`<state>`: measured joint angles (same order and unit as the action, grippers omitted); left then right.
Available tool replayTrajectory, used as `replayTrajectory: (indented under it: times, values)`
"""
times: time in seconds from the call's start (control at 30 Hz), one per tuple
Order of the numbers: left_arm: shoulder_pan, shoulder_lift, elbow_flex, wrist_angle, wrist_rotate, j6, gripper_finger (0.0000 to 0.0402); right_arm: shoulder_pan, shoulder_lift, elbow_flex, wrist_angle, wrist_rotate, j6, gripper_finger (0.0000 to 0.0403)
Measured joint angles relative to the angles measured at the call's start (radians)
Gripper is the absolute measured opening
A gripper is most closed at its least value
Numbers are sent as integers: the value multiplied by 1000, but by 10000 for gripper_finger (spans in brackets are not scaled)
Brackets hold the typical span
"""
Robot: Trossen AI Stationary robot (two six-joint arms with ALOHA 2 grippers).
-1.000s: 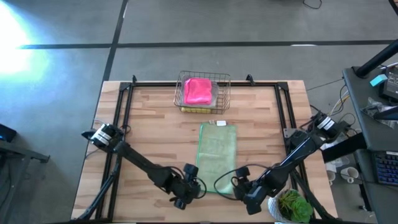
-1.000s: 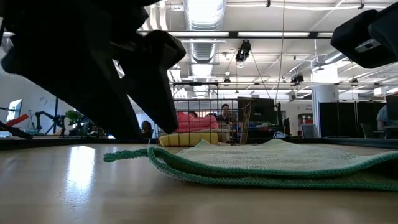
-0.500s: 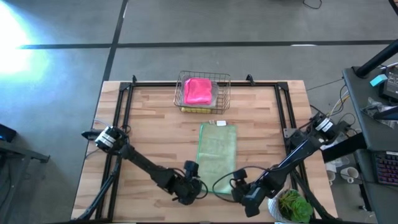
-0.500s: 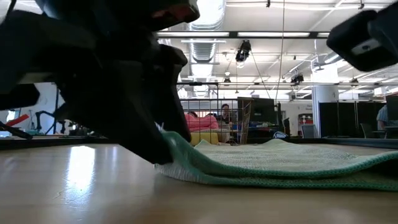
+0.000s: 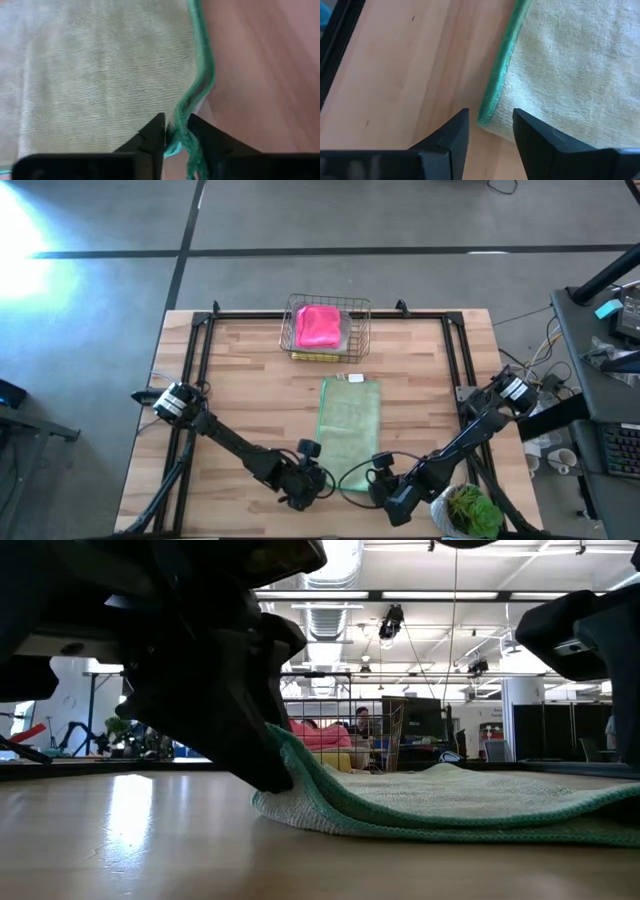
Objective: Fold microfiber towels
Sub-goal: Fold the blue towel
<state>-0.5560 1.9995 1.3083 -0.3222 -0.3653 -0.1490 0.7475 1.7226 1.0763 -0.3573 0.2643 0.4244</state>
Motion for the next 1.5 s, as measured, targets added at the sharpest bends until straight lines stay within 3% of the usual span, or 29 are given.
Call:
replayTrajectory:
  times: [0.27, 0.53, 0.7, 0.93, 1.2, 1.5]
  values:
    - [0, 0, 0, 11, 7, 0, 5, -3, 30, 0, 4, 16, -74, 144]
    - [0, 0, 0, 27, 13, -1, 3, -19, 70, 2, 5, 25, -98, 142]
    - [0, -1, 0, 27, 29, -4, 3, -20, 82, 7, 4, 19, -85, 112]
    - [0, -1, 12, 27, 132, -115, 3, -21, 87, 42, -14, -15, -81, 18]
    - [-10, -6, 54, 26, 307, -214, 3, 1, 89, 119, -9, -89, -22, 10]
    - [-36, -98, 60, -36, 361, -320, 3, 54, 89, 249, -4, -112, 201, 9]
